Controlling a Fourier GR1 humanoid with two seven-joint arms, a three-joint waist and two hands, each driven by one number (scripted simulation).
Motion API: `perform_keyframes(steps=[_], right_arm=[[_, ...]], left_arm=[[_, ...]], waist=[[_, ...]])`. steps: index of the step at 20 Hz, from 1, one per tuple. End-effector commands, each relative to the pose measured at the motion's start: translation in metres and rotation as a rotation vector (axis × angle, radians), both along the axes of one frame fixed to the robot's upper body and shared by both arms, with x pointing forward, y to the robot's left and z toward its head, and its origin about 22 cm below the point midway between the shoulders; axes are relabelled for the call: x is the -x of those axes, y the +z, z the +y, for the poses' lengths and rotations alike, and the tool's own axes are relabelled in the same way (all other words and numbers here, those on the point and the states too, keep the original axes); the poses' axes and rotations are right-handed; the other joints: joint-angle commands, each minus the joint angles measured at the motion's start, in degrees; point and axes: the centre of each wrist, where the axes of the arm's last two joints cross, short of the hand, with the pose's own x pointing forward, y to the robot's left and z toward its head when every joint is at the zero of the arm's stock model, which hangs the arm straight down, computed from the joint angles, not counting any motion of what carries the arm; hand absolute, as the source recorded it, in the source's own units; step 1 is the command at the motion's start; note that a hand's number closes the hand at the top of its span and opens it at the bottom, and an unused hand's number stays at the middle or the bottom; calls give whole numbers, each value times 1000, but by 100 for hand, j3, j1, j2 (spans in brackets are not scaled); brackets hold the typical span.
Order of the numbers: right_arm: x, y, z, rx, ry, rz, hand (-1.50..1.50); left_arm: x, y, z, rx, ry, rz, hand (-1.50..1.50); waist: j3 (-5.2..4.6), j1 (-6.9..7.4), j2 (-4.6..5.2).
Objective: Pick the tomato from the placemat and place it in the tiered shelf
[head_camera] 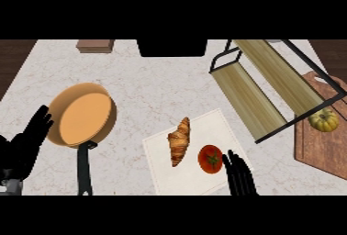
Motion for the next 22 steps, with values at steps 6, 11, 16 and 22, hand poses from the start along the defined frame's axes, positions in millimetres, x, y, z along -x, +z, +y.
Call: perform_keyframes(steps=[6, 11, 16, 22], right_arm=[[0, 36, 9, 416, -75, 343, -150], [-11, 84, 42, 535, -99, 386, -150], [-55, 88, 44, 565, -91, 438, -150], [-61, 71, 44, 559, -108, 469, -150]], left_arm=[[2, -2, -12, 13, -25, 15, 0], [12, 1, 1, 9, -40, 10, 0], [-10, -1, -15, 7, -28, 10, 0], [-3, 14, -6, 23, -43, 6, 0]], waist=[[20, 118, 22], [39, 183, 16], [49, 142, 27], [51, 142, 16]])
